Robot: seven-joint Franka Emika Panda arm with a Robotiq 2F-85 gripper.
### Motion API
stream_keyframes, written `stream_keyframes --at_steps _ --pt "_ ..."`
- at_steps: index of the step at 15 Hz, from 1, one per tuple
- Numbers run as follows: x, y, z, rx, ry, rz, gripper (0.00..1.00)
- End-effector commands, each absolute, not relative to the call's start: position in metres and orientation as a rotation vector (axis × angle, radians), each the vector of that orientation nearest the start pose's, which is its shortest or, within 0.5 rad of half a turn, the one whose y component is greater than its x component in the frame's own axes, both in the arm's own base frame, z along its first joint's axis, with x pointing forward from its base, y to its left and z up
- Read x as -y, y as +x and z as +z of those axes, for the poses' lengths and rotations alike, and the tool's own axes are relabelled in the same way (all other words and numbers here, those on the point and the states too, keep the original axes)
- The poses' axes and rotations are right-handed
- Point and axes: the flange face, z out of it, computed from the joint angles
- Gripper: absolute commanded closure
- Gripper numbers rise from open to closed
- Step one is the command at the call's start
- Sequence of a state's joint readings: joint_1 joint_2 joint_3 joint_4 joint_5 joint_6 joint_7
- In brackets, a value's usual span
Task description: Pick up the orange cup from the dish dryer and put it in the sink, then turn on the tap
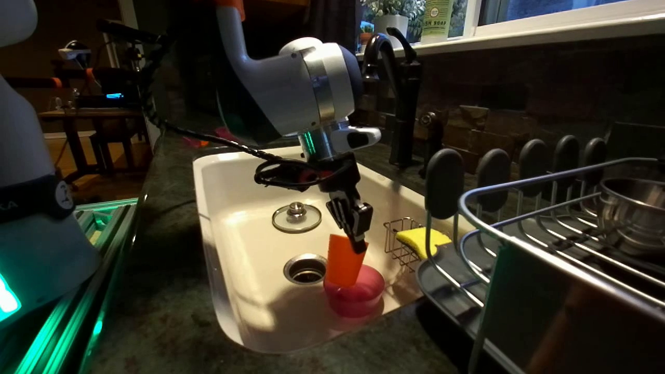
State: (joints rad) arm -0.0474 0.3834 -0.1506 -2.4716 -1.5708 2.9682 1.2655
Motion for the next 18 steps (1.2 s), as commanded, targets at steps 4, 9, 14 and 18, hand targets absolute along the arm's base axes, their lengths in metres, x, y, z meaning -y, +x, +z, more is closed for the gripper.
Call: stream_keyframes --at_steps 4,9,14,18 --pt "0.012 0.403 0.126 0.312 -3.473 -0.480 0.99" --pt "0.007 0.394 0.119 0.339 -3.555 -0.601 0.99" --pt "0.004 0.391 0.115 0.366 -3.554 -0.773 0.99" --pt "0.005 0.389 0.110 0.388 -3.553 -0.860 0.99"
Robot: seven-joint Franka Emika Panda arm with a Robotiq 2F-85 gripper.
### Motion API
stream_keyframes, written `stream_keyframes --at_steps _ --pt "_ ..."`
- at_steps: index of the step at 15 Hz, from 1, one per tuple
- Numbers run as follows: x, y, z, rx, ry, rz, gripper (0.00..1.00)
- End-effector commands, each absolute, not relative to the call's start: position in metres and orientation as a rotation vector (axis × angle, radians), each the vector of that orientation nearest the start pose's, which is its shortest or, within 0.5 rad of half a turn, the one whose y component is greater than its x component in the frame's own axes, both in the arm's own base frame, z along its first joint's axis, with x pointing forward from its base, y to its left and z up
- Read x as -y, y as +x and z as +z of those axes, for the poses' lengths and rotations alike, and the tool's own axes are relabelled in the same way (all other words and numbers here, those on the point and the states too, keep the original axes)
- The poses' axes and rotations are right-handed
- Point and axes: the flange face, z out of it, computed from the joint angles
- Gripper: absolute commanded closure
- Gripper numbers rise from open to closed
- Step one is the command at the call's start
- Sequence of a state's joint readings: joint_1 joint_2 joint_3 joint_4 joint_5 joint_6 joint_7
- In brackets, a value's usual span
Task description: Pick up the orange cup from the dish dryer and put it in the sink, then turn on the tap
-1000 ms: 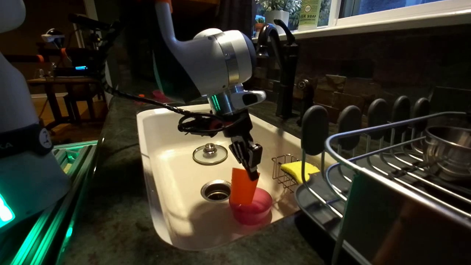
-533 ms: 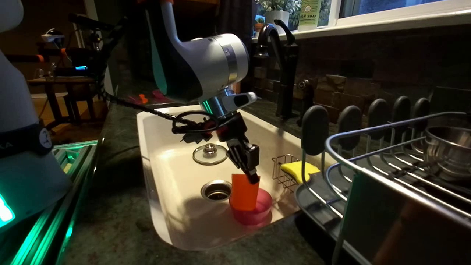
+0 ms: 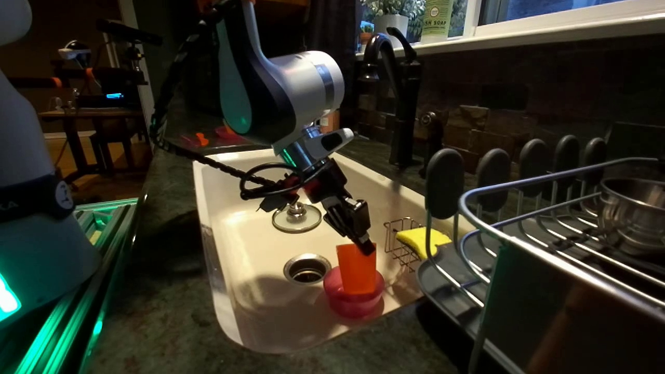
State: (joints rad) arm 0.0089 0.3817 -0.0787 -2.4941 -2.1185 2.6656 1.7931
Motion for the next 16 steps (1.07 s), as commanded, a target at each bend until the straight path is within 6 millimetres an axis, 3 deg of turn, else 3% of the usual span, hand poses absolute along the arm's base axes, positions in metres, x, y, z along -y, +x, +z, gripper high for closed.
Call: stream_keyframes --at_steps 1,11,16 --pt "0.004 0.390 0.110 -0.290 2.521 0.624 0.99" --pt "0.003 0.390 0.106 -0.400 2.586 0.716 0.99" --pt "0.013 0.385 0.101 -0.336 2.638 0.682 0.99"
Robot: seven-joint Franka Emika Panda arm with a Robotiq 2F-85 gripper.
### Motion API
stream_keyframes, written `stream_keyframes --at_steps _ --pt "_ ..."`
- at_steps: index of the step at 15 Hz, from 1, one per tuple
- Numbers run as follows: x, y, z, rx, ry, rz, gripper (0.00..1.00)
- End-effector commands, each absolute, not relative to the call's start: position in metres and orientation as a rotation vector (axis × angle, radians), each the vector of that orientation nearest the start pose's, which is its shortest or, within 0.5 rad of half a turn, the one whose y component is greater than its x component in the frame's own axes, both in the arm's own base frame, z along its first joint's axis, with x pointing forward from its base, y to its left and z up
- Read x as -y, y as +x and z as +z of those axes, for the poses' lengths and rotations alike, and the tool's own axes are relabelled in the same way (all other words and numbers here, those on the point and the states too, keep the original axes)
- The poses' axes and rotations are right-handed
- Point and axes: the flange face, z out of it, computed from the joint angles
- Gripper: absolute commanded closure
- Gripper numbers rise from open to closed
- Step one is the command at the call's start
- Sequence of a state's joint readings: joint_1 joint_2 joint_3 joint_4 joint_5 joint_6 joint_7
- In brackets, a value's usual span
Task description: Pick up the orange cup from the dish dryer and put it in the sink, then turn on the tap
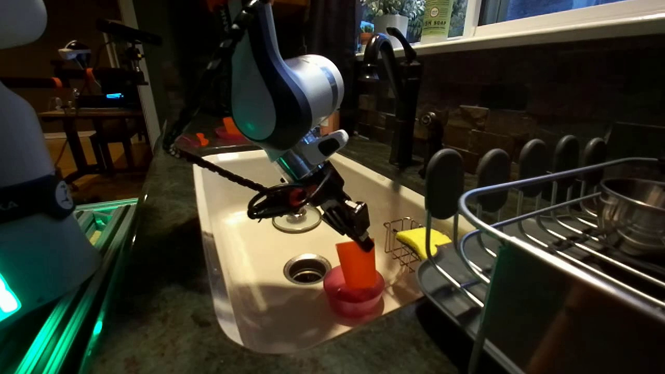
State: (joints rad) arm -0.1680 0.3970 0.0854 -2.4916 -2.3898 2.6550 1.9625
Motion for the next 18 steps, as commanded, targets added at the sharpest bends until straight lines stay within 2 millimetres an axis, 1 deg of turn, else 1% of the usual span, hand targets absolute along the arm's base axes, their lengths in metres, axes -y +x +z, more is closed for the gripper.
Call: stream_keyframes --at_steps 1,9,10,12,14,18 --pt "0.014 0.385 0.100 0.427 -3.393 -0.878 0.99" --pt "0.021 0.385 0.094 0.452 -3.337 -0.914 0.99" --pt "0.010 0.391 0.098 0.448 -3.336 -0.906 0.99" --pt "0.009 0.390 0.097 0.444 -3.326 -0.895 0.99" --pt "0.003 0.393 0.098 0.459 -3.307 -0.894 0.99" --pt "0.004 0.391 0.096 0.447 -3.306 -0.875 0.99"
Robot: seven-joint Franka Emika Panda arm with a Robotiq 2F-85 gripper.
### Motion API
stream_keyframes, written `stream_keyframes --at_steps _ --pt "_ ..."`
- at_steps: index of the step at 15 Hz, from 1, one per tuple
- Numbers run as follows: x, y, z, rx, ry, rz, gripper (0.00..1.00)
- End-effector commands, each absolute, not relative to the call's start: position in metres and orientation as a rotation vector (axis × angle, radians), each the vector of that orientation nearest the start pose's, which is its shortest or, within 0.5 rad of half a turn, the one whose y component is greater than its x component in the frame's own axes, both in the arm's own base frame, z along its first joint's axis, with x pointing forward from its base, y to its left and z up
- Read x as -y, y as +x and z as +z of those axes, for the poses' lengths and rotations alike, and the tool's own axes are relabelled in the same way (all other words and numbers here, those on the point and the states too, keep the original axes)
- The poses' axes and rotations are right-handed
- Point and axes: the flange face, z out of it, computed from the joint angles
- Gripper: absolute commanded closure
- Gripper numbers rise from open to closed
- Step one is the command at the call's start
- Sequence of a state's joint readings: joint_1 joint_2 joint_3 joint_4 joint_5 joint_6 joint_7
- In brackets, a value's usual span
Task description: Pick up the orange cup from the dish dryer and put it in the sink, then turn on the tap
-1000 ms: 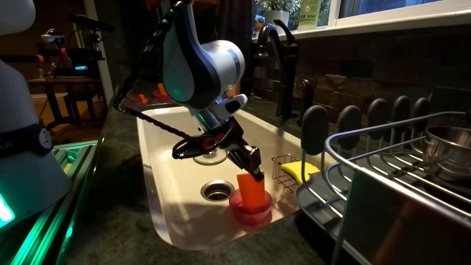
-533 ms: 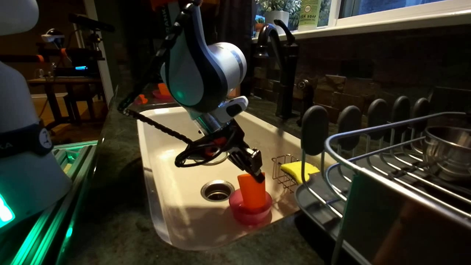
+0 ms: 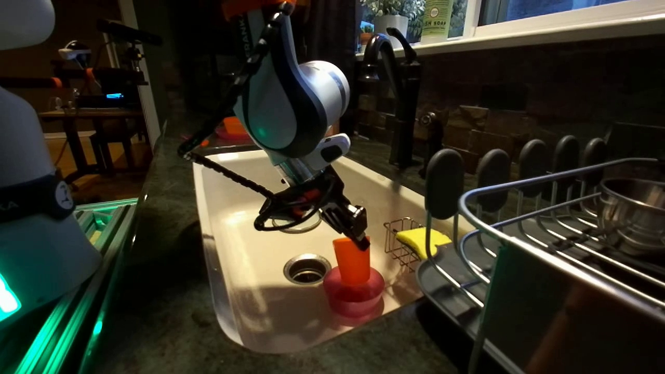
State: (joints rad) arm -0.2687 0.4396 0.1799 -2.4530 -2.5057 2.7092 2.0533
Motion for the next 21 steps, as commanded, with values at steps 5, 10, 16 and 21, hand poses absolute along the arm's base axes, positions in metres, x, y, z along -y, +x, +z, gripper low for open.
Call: stream_keyframes --at_steps 5,10,16,21 --pt "0.015 0.385 0.091 0.401 -3.327 -0.847 0.99" --pt "0.021 0.383 0.088 0.369 -3.336 -0.833 0.69" --pt "0.021 0.381 0.091 0.346 -3.340 -0.853 0.32" --pt "0.021 0.372 0.092 0.318 -3.342 -0.842 0.00"
